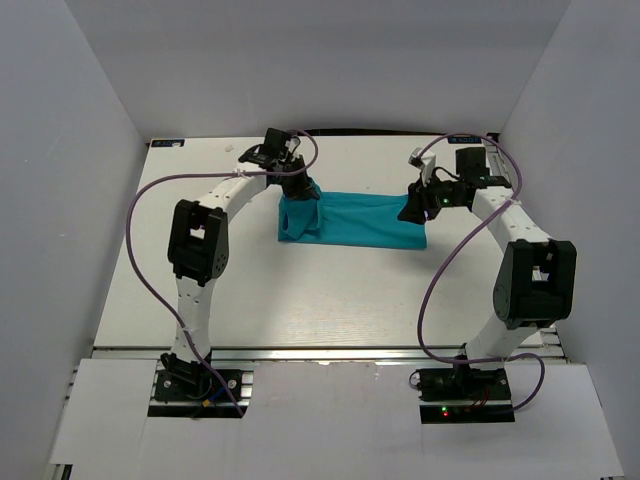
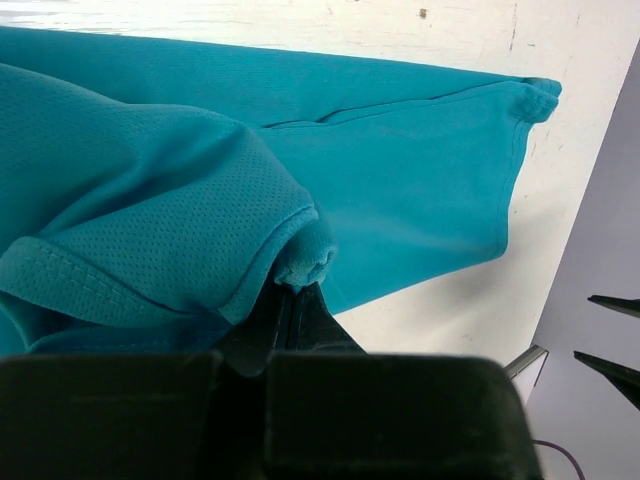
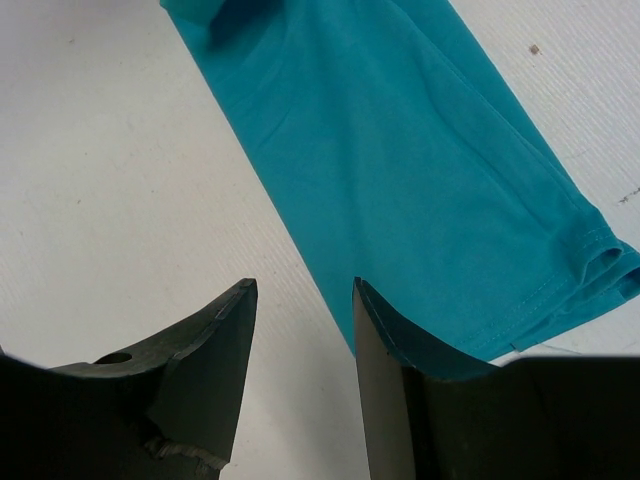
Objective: Fold and stack the t-shirts
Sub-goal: Fold the folded rectangular tshirt in 1/3 of the way
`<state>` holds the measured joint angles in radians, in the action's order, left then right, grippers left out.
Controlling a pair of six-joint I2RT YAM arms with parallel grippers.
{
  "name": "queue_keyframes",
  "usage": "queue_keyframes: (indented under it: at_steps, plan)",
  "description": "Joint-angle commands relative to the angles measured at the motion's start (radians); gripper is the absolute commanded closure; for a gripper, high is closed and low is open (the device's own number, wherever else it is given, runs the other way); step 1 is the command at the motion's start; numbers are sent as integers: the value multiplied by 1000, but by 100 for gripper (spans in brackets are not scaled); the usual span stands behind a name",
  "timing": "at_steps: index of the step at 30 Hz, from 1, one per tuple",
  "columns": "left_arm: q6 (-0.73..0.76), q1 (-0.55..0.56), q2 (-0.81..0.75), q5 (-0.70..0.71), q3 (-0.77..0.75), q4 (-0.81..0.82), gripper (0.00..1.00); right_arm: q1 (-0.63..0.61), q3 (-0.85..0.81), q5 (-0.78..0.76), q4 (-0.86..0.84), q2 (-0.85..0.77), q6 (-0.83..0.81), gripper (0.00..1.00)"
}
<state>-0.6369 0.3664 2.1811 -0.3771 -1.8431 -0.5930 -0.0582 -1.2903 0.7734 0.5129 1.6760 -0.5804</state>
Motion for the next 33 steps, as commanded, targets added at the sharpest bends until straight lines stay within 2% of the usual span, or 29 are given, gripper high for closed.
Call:
queue_keyframes:
  at_steps: [1,10,21,33]
  plan:
    - [-12,26,-6,21,-73,-22,100,6,17,30,-30,-44,13,50]
    - [-20,54,32,23,-105,-50,100,6,36,35,-47,-42,27,50]
    - [8,69,3,35,-102,-79,100,6,40,-13,-53,-19,40,51]
    - [-23,94,88,43,-153,-97,100,6,60,-13,-63,-25,45,51]
